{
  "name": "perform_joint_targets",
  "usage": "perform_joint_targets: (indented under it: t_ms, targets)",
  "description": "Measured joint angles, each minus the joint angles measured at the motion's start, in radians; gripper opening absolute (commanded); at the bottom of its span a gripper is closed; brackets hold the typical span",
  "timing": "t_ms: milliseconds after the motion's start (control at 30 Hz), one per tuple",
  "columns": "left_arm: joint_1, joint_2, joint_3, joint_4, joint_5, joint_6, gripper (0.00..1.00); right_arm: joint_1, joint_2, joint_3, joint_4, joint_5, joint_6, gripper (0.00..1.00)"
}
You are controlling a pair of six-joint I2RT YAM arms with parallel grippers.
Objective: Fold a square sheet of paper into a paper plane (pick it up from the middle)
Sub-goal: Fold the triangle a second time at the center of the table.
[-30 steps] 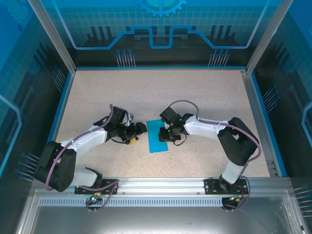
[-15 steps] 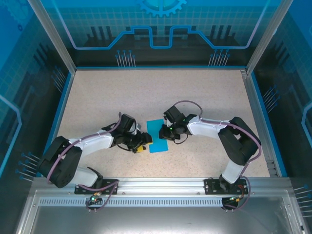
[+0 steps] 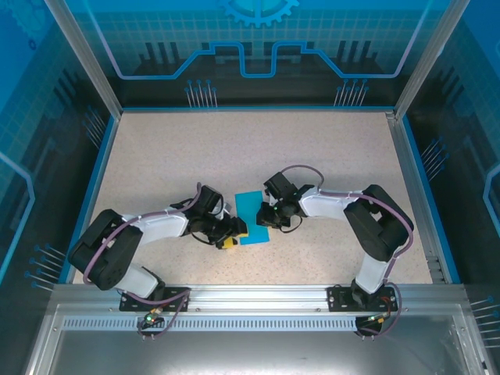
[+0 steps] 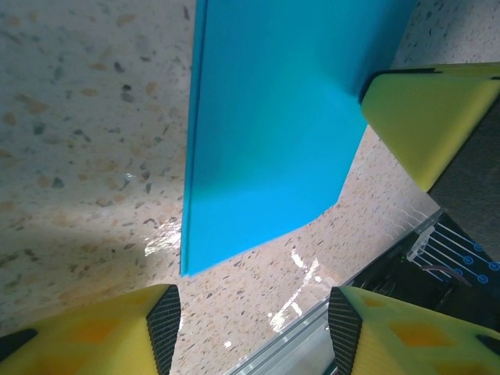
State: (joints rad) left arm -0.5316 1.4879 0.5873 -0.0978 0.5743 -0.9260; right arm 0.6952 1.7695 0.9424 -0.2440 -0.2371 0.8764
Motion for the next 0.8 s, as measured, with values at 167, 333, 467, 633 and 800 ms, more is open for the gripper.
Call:
perform_joint_targets:
  t_ms: [167, 333, 467, 633, 800]
  targets:
    - [-0.002, 0.024, 0.001, 0.004, 0.004, 0.000, 0.63, -0.009, 0.005, -0.010, 0.017, -0.015, 0.008, 0.19]
    - [-0.005, 0.034, 0.013, 0.008, 0.007, 0.000, 0.63, -0.020, 0.005, -0.031, 0.056, -0.043, 0.018, 0.20]
    - [-0.008, 0.035, 0.016, 0.006, 0.007, 0.001, 0.63, -0.030, 0.002, -0.053, 0.102, -0.072, 0.026, 0.20]
    - [-0.008, 0.037, 0.028, 0.006, 0.007, 0.009, 0.63, -0.047, -0.022, -0.103, 0.164, -0.106, 0.040, 0.21]
    - [-0.008, 0.037, 0.034, -0.010, 0.002, 0.016, 0.63, -0.048, -0.047, -0.112, 0.180, -0.115, 0.040, 0.22]
